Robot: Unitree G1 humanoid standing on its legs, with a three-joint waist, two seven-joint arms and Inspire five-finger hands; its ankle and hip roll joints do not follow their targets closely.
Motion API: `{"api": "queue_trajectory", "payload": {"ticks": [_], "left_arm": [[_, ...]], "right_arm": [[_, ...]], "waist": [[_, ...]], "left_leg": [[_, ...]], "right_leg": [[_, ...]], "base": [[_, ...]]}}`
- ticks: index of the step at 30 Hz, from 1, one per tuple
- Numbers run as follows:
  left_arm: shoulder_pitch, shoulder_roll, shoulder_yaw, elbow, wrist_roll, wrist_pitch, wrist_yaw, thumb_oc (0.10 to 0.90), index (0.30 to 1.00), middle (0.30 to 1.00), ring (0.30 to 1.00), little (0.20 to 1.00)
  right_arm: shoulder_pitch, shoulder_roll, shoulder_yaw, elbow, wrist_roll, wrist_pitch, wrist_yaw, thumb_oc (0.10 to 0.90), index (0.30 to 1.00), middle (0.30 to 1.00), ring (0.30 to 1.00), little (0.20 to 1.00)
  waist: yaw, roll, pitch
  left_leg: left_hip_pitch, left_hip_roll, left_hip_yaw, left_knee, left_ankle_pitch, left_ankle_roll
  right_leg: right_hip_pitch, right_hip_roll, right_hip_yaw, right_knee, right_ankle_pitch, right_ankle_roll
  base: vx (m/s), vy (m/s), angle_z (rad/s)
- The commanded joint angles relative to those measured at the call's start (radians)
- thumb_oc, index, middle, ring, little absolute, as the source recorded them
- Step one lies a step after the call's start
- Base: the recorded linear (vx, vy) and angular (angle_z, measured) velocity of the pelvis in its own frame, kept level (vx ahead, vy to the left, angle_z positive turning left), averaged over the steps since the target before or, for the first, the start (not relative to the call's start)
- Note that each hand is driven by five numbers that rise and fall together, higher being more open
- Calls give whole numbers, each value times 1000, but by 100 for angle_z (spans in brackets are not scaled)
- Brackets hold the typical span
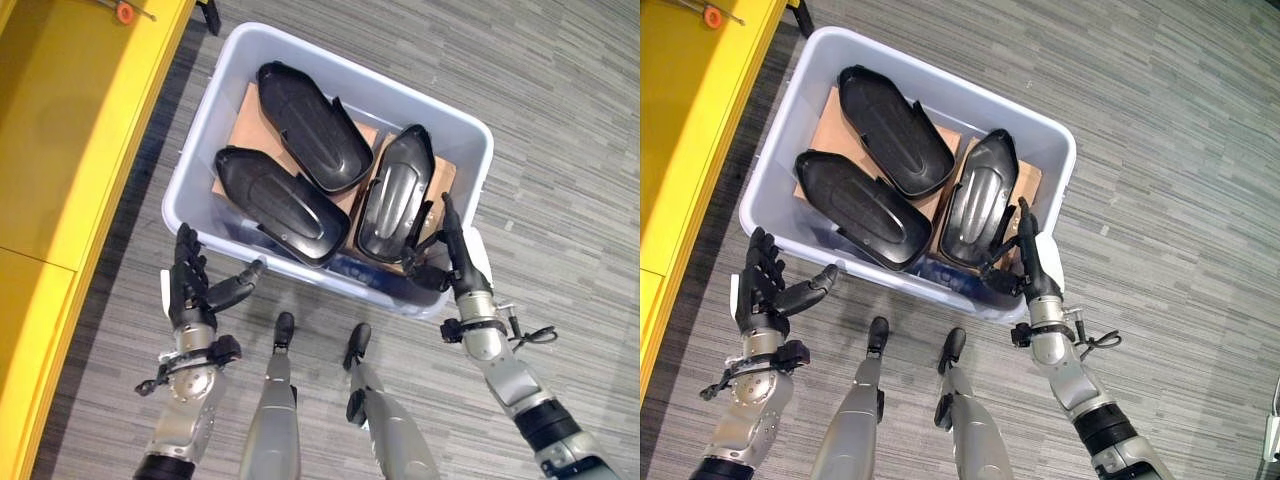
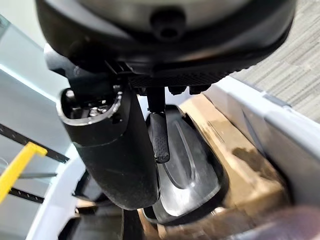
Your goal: Move parts from the plastic box to the shelf.
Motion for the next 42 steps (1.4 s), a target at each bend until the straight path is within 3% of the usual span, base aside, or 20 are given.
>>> {"api": "queue_trajectory", "payload": {"ticks": [1, 13, 24, 33, 38, 42], "left_arm": [[-58, 16, -23, -13, 34, -11, -26, 900, 1000, 1000, 1000, 1000], [-62, 10, -24, -3, 32, -8, -27, 900, 1000, 1000, 1000, 1000], [-81, 2, -37, 16, 25, -15, -25, 900, 1000, 1000, 1000, 1000], [-125, -11, -94, 33, 0, -36, -35, 900, 1000, 1000, 1000, 1000], [-155, -22, -139, 39, -24, -44, -57, 900, 1000, 1000, 1000, 1000], [-149, -19, -124, 39, -13, -35, -52, 900, 1000, 1000, 1000, 1000]], "right_arm": [[-86, -31, -16, -59, -36, -57, -27, 900, 1000, 1000, 1000, 1000], [-127, -13, 78, -39, -61, -50, 20, 900, 1000, 1000, 1000, 1000], [-242, 13, 165, 85, -130, -13, 20, 900, 1000, 1000, 1000, 1000], [-384, 107, 273, 443, -182, 41, 15, 900, 1000, 1000, 1000, 1000], [-453, 160, 310, 702, -183, 66, 12, 900, 1000, 1000, 1000, 1000], [-416, 144, 293, 607, -172, 60, 12, 900, 1000, 1000, 1000, 1000]], "waist": [[-15, 9, -31], [-6, 9, -21], [17, 20, -5], [51, 45, 7], [82, 78, 13], [74, 74, 9]], "left_leg": [[61, 47, 43, -10, -60, -15], [56, 44, 41, -10, -60, -15], [43, 41, 32, -10, -58, -14], [28, 34, 21, -10, -55, -13], [23, 27, 11, -10, -52, -10], [29, 27, 16, -10, -55, -10]], "right_leg": [[71, -102, 33, 1, -19, 120], [67, -103, 29, 1, -18, 120], [62, -103, 22, 2, -17, 121], [56, -107, 15, 2, -19, 118], [58, -110, 4, 2, -20, 116], [61, -109, 9, 3, -21, 116]], "base": [[0, 0, 0], [0, 0, 0], [1, 0, 1], [0, 0, 0], [9, 11, 4], [10, 12, 4]]}}
